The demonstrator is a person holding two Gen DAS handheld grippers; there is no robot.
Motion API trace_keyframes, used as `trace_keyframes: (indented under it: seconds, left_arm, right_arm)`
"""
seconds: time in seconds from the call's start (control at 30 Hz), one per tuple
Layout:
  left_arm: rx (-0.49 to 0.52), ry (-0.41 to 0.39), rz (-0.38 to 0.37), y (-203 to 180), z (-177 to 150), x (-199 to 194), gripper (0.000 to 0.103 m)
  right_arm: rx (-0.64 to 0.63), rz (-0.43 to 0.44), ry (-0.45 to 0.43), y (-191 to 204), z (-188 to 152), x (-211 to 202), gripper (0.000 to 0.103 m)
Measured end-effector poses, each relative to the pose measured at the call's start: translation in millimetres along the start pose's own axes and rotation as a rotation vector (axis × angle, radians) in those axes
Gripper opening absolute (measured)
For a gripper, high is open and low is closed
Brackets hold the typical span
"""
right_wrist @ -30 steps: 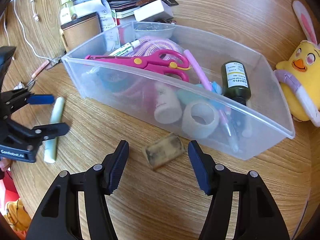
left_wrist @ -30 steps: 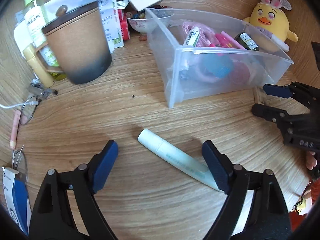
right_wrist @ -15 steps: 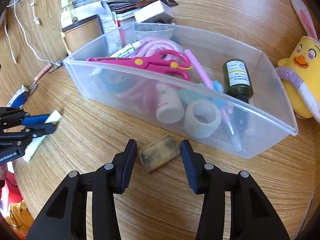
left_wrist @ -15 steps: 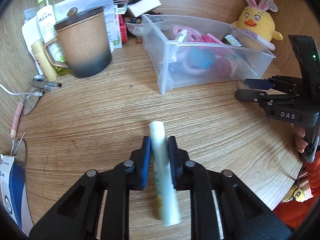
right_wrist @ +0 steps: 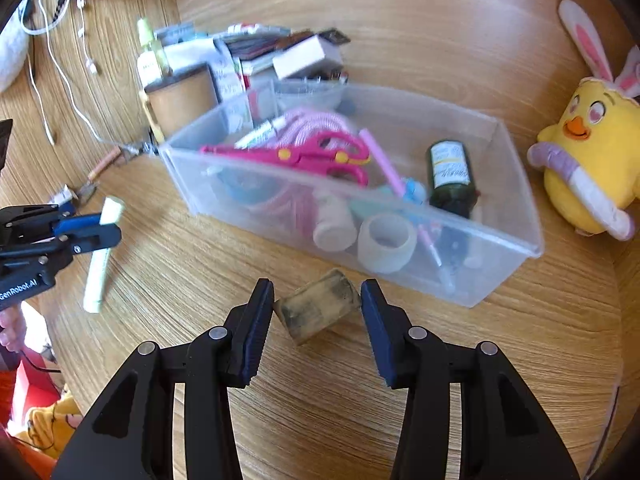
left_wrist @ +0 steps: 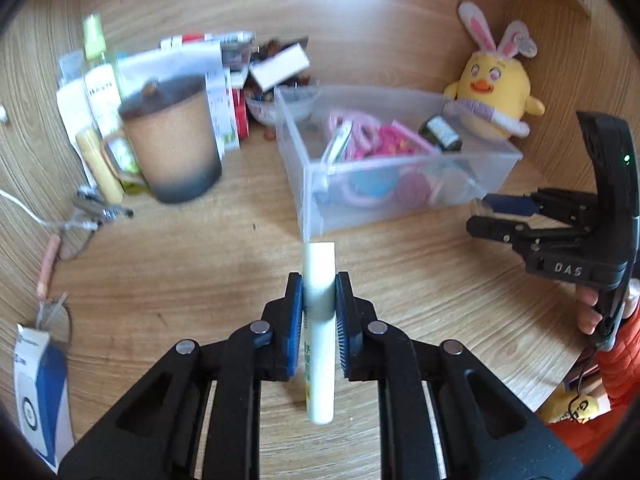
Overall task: Organize objects
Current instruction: 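Carry the glue stick and wooden stamp into the clear box and open both tools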
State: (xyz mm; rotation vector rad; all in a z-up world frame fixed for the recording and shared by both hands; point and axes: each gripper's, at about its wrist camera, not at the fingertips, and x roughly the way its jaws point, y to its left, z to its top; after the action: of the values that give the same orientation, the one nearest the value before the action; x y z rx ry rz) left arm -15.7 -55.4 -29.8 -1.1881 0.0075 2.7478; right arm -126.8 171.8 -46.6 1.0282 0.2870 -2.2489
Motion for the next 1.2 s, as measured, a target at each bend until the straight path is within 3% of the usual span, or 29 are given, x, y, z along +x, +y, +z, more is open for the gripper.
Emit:
trace_keyframes:
  seconds: [0.37,0.53,0.7,0.87,1.2]
  left_arm:
    - [0.064,-0.223,-0.052,-33.1,49.9,-45.7,0.015]
    - [0.094,-0.277,-0.059,-49.5,73.7,-49.7,0.015]
    - [0.089,-0.283,-0.083,-61.2,96.4,-33.3,0.015]
    - [0.072,-0.239,-0.133,-65.8,110.5,-5.8,0.015]
    - [0.032,-0.195,-0.166,-65.3,131.4,33.0,0.015]
  right_arm:
    - [0.028,-0.019,-0.16,-8.1,22.4,-46.9,0.042]
    - [0.042,-0.025,-0.206,-14.2,32.1,-58.8,0.042]
    - [0.068,-0.036,-0.232,-24.3,43.1,-61.3,0.042]
    - [0.084,-0.052,-0.233,-36.7,52.4,-54.6,0.042]
    - [0.111,-0.069,-0.153,-59.0,61.2,-13.0,0.042]
